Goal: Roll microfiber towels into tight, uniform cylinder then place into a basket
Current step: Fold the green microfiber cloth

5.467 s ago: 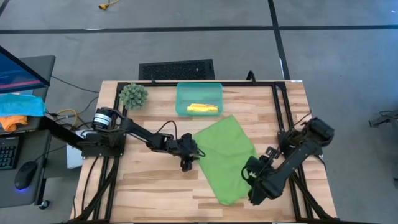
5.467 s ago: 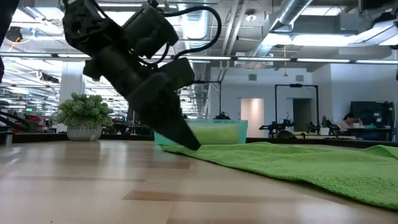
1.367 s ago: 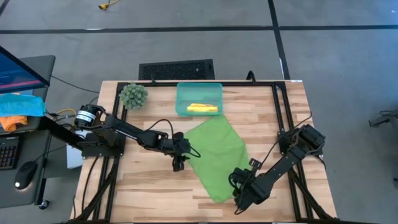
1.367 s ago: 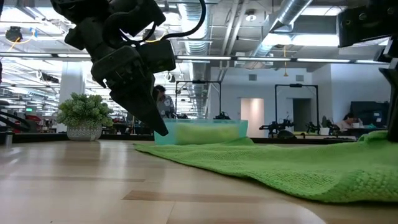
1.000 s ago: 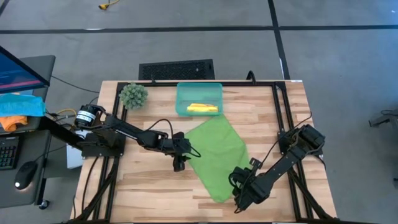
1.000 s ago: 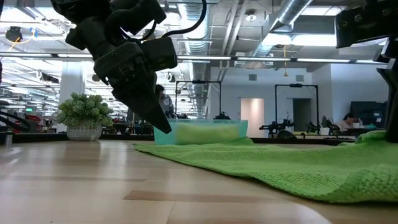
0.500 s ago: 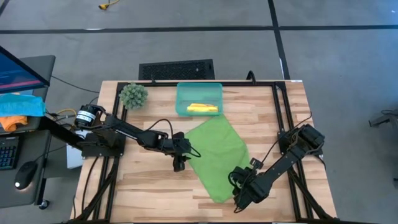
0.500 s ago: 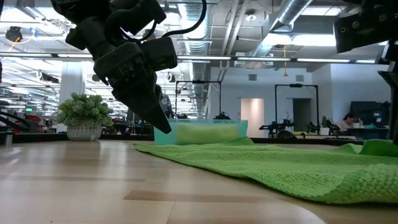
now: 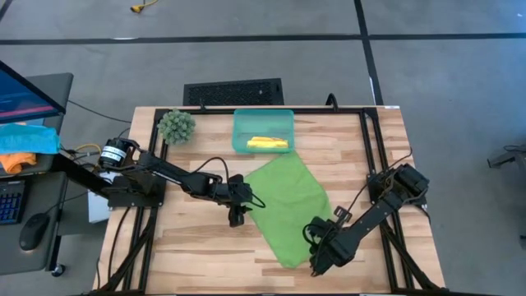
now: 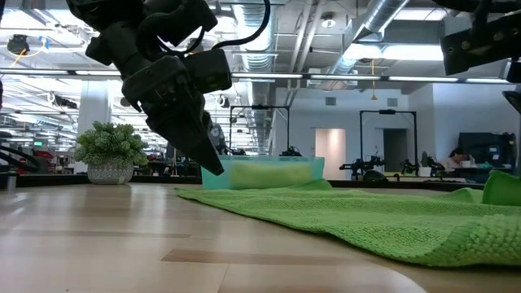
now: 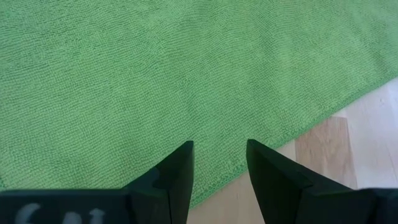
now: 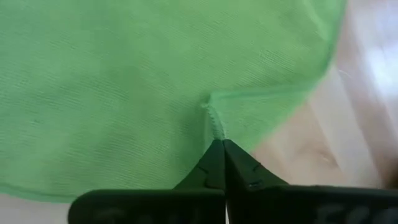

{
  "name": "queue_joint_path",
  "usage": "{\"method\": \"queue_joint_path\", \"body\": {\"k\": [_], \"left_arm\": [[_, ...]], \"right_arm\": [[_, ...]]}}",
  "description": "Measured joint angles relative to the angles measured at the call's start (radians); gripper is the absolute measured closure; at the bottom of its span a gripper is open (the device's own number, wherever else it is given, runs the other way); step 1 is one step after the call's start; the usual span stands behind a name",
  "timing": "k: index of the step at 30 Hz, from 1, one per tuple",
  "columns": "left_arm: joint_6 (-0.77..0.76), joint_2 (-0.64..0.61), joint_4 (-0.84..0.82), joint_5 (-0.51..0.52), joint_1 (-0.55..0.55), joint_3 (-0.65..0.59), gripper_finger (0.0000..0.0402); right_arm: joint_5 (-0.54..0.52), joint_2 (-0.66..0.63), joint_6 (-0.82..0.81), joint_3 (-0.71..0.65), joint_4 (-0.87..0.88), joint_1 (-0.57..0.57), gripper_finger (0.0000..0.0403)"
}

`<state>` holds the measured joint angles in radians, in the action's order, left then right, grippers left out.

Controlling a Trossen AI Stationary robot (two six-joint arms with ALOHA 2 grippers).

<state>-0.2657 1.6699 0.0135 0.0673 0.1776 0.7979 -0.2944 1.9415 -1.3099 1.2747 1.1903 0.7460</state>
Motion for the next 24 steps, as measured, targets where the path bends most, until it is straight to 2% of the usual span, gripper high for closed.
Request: {"method": "queue_joint_path", "body": {"k": [4, 9, 15, 24], "left_arm": [[0.000, 0.000, -0.002, 0.000, 0.000, 0.000, 0.0262], [0.000, 0.000, -0.002, 0.000, 0.000, 0.000, 0.0262], [0.000, 0.000, -0.002, 0.000, 0.000, 0.000, 0.0262], [0.000, 0.000, -0.001, 0.000, 0.000, 0.000, 0.0262]], "right_arm": [[0.024, 0.000, -0.065, 0.000, 0.099, 0.019, 0.0395], [0.101, 0.000, -0.182, 0.000, 0.219, 0.065, 0.0393], [0.241, 0.000, -0.212, 0.000, 0.208, 0.094, 0.0393], [0.247, 0.000, -0.254, 0.000, 0.186, 0.082, 0.0311]]}}
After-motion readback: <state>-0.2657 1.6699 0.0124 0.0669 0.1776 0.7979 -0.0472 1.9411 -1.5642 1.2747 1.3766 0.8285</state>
